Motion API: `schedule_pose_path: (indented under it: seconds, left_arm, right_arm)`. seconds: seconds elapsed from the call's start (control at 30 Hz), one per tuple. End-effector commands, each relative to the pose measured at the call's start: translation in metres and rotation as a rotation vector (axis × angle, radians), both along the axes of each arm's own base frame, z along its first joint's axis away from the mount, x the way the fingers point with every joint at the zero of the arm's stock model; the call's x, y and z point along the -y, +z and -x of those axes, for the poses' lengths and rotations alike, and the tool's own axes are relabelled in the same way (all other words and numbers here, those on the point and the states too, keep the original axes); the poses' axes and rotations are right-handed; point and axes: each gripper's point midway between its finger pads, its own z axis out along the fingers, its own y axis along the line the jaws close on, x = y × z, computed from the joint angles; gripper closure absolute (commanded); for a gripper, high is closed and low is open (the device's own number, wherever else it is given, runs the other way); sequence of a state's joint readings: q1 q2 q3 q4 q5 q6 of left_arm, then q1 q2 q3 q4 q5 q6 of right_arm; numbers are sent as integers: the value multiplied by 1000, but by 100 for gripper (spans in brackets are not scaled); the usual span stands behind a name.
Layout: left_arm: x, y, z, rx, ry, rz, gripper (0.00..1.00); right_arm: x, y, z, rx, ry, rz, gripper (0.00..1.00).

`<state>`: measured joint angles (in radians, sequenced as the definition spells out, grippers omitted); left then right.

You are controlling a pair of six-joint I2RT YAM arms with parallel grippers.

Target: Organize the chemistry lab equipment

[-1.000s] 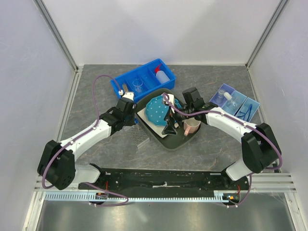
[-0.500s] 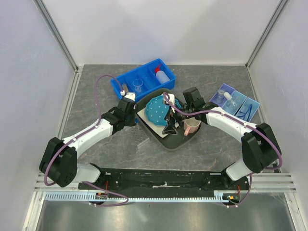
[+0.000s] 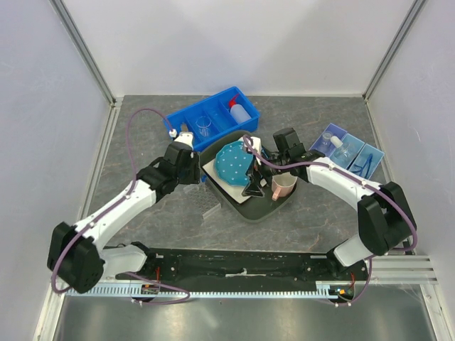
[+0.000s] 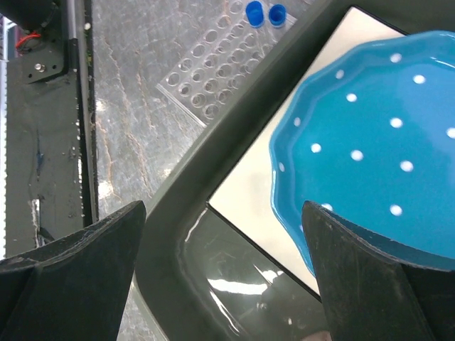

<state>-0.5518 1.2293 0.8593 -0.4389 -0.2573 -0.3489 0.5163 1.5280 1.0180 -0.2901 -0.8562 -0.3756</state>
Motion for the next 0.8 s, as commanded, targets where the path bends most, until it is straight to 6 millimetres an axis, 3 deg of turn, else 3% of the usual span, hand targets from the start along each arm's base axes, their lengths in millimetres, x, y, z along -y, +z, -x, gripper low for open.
schedule_pose_path:
  seconds: [0.0,0.13,0.17,0.23,0.27,0.3,0.33,0.37,0.4,0.43,0.47,0.57,0.77]
  left_arm:
    - [-8,62,-2,136,23,50,36]
    - [-15,102,6,218,11,144,20]
    - [-11,111,9,226,-27,183,18]
    - [-22,143,10,294,-24,241,14]
    - [-22,155,13,308,-50,270,12]
    - [-29,167,12,333,-40,277,10]
    - [-38,194,12,388,-30,297,8]
    - [-41,202,16,395,-48,292,7]
    - [-44,213,17,416,-48,290,5]
    - [-48,236,20,464,-49,292,5]
    - [-49,243,24,475,-62,283,4]
    - [-50,272,37,541,-80,300,4]
    - [-52,287,57,585,-87,342,1]
  right_arm:
    - [10,36,-23,164,-46,-18,2]
    - [38,65,-54,280,-196,13,2]
    - [49,85,-68,329,-253,13,2]
    - [72,102,-90,370,-387,63,2]
    - [88,128,-107,417,-478,57,2]
    - [100,143,-118,435,-567,68,2]
    - [121,154,-130,435,-712,101,2]
    - [139,184,-139,471,-815,81,2]
    - [153,198,-143,477,-906,68,2]
    - [166,211,-145,478,-998,54,2]
    - [188,237,-143,488,-1144,13,2]
    - [213,266,-126,496,-1307,-40,2]
    - [238,291,-94,521,-1403,-48,2]
